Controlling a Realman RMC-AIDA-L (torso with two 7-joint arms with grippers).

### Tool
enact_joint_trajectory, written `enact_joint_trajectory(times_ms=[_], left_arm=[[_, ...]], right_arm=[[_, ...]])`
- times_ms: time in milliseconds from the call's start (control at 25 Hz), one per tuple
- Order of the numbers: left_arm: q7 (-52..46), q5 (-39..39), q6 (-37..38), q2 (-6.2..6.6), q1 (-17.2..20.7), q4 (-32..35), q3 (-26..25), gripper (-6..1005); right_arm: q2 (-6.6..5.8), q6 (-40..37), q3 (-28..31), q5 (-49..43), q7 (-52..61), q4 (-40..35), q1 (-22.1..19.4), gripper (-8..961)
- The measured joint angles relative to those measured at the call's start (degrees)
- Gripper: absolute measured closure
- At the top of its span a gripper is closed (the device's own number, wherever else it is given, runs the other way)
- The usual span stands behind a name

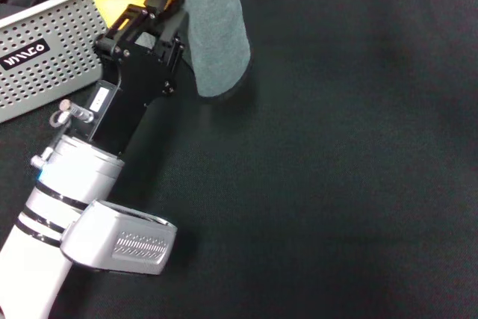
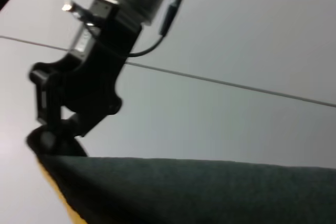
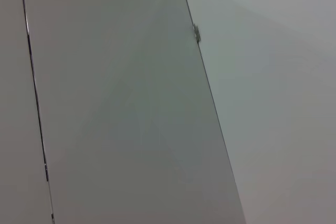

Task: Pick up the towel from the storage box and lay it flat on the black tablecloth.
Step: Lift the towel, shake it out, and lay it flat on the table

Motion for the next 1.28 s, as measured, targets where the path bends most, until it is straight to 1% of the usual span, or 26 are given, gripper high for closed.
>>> enact_joint_trajectory(times_ms=[160, 240, 400, 560, 720, 1120, 1280], left_arm=[[-2.83, -0.03, 3.32, 0.0, 0.89, -0.04, -0.01, 644], [-5.83, -0.15, 5.91, 0.0, 1.67, 0.25, -0.01, 644], [-8.99, -1.05, 8.62, 0.0, 2.98, 1.01, -0.03, 645], [-12.36, -3.52, 10.41, 0.0, 3.64, 1.07, -0.08, 644], [-17.96, -5.96, 12.32, 0.0, 3.72, 1.08, -0.07, 645], [-26.45, -6.1, 11.45, 0.0, 2.73, 1.17, 0.51, 644], [-26.96, -5.72, 10.53, 0.0, 2.83, 1.17, 0.86, 644]], right_arm=[[0.0, 0.05, 0.23, 0.05, 0.0, 0.12, -0.77, 906], [0.0, 0.13, 0.38, 0.17, -0.03, -0.02, -1.62, 906], [-0.02, 0.49, 0.54, 0.79, -0.4, -0.88, -3.33, 904], [-0.02, 1.57, 1.08, 0.81, -0.32, -0.99, -4.36, 903], [0.03, 3.39, 1.15, 1.4, -0.14, -1.04, -5.52, 902], [0.0, 6.98, 0.77, 2.22, -0.16, -1.19, -6.64, 900], [0.0, 7.96, 1.16, 2.79, -0.54, -1.18, -6.91, 898]])
